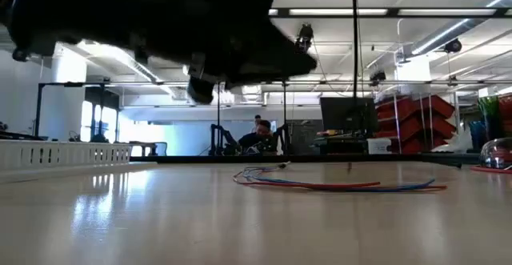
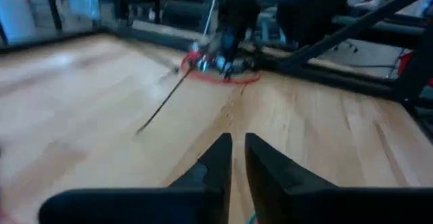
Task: Ziptie cables
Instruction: Insert the bottom black ziptie into the black ziptie lock
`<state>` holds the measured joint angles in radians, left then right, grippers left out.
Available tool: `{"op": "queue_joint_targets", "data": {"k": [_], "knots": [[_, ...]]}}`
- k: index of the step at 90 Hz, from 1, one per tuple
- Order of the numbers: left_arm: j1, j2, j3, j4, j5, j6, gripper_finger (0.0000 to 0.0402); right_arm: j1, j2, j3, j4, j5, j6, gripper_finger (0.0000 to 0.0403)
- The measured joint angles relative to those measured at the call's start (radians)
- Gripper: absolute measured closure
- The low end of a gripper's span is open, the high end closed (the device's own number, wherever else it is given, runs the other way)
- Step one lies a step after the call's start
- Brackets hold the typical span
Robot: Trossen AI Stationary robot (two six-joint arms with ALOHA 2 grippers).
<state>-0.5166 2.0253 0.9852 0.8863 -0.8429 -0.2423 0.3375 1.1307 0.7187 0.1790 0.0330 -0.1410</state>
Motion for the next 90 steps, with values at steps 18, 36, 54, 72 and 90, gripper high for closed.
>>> {"op": "queue_joint_targets", "data": {"k": [18, 36, 54, 72, 90], "knots": [[0.071, -0.052, 0.003, -0.003, -0.033, 0.152, 0.031, -0.031, -0.032, -0.049, 0.046, 0.048, 0.006, 0.0403], [0.149, -0.101, 0.002, -0.005, 0.107, 0.21, 0.0263, -0.028, -0.04, -0.076, 0.112, 0.072, -0.005, 0.0403], [0.195, -0.149, 0.002, -0.012, 0.234, 0.272, 0.0235, -0.028, -0.047, -0.104, 0.192, 0.098, -0.063, 0.0403], [0.222, -0.166, 0.002, -0.012, 0.27, 0.308, 0.0227, -0.029, -0.037, -0.148, 0.274, 0.104, -0.083, 0.0403], [0.264, -0.168, 0.002, -0.013, 0.356, 0.309, 0.024, -0.048, -0.007, -0.172, 0.354, 0.132, -0.088, 0.0403]]}}
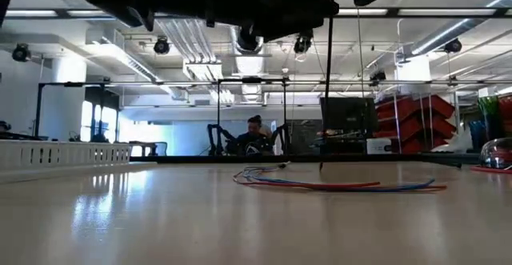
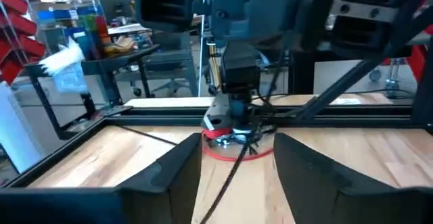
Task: Ziptie cables
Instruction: Insert the bottom black ziptie into the black ziptie lock
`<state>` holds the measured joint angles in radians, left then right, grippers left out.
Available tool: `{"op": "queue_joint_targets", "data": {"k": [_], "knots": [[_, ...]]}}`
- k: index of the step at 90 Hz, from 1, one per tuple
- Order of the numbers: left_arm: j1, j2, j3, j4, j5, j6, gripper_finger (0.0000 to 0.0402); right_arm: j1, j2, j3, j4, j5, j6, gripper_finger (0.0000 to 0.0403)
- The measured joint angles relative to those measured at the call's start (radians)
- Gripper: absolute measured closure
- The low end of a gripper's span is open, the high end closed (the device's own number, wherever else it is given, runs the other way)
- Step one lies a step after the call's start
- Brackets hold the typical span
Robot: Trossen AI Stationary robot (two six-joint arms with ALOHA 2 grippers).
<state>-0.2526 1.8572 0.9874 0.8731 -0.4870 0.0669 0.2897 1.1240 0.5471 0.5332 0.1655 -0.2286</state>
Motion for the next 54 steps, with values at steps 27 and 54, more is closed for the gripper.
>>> {"op": "queue_joint_targets", "data": {"k": [27, 54], "knots": [[0.043, 0.0, 0.0, -0.052, 0.029, 0.03, 0.028, -0.034, 0.058, -0.002, 0.032, 0.055, -0.01, 0.0403], [0.046, -0.021, 0.0, -0.084, 0.059, 0.033, 0.0364, -0.049, 0.056, -0.001, 0.052, 0.058, -0.017, 0.0403]]}}
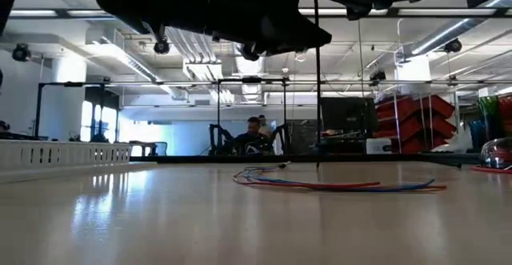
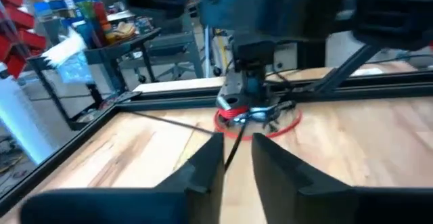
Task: Ziptie cables
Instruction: Insert the bottom black ziptie into the black ziptie lock
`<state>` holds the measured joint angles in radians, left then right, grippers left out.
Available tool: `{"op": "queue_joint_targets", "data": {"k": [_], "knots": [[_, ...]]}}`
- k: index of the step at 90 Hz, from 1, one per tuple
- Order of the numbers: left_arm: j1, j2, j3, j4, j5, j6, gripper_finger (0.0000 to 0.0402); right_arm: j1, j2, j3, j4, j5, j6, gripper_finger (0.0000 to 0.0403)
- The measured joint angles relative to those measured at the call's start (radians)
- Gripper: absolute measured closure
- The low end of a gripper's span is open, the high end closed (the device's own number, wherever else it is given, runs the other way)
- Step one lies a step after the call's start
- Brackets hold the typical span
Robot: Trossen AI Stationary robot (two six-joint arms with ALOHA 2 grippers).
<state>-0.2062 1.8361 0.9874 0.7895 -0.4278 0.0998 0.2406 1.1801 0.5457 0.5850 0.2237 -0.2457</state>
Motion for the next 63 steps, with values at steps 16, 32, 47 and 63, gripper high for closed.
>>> {"op": "queue_joint_targets", "data": {"k": [16, 32, 47, 63], "knots": [[0.0, -0.035, 0.0, -0.002, 0.001, -0.003, 0.0385, 0.001, 0.0, 0.0, 0.0, -0.001, 0.011, 0.0403], [0.0, -0.04, 0.0, -0.013, 0.062, -0.007, 0.0398, 0.001, 0.0, 0.0, -0.004, -0.002, 0.018, 0.0403], [-0.003, -0.05, -0.001, -0.065, 0.104, -0.049, 0.0401, 0.001, 0.0, 0.0, -0.007, -0.003, 0.037, 0.0403], [-0.011, -0.107, -0.001, -0.169, 0.114, -0.057, 0.0401, 0.001, 0.0, 0.0, -0.03, -0.033, 0.063, 0.0403]]}}
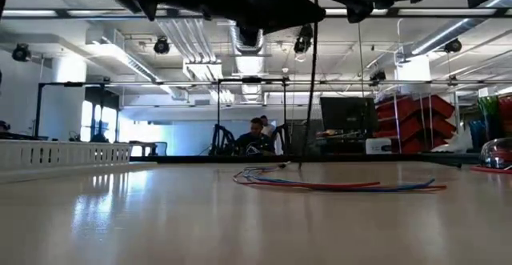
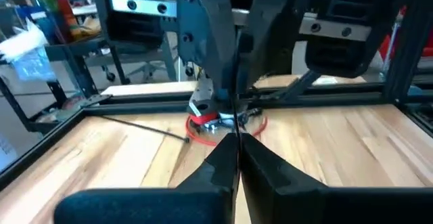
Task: Ziptie cables
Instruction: Insert the bottom black ziptie into the black ziptie lock
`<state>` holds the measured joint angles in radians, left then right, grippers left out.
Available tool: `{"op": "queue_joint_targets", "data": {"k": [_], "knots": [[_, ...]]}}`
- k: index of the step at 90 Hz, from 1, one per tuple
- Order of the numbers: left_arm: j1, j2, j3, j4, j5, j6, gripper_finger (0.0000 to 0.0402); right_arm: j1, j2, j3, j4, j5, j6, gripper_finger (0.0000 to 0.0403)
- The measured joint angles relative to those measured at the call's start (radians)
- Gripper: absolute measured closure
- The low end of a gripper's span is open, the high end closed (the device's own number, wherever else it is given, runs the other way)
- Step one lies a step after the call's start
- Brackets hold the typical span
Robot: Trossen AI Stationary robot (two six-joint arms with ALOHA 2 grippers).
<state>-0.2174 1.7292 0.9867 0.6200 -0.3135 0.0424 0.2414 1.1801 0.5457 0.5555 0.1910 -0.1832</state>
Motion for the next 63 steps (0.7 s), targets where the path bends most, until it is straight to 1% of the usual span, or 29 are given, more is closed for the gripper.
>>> {"op": "queue_joint_targets", "data": {"k": [8, 17, 28, 38, 52, 63], "knots": [[-0.002, -0.019, 0.0, -0.024, 0.018, 0.001, 0.0402, 0.0, 0.0, 0.0, -0.009, -0.035, 0.001, 0.0397], [-0.002, -0.03, 0.0, -0.019, 0.043, 0.005, 0.0402, 0.0, 0.0, 0.0, -0.008, -0.082, 0.001, 0.0374], [-0.002, -0.029, 0.0, -0.025, 0.043, 0.007, 0.0402, 0.0, 0.0, 0.001, -0.005, -0.086, 0.001, 0.0341], [-0.002, -0.023, 0.0, -0.021, 0.043, 0.005, 0.0402, 0.0, 0.0, 0.001, -0.003, -0.086, 0.009, 0.0322], [-0.002, -0.022, 0.0, -0.002, 0.043, 0.005, 0.0402, 0.0, 0.001, 0.002, 0.004, -0.085, 0.041, 0.0317], [-0.002, -0.022, 0.0, 0.018, 0.042, 0.005, 0.0402, 0.0, 0.018, 0.002, 0.004, -0.056, 0.053, 0.0328]]}}
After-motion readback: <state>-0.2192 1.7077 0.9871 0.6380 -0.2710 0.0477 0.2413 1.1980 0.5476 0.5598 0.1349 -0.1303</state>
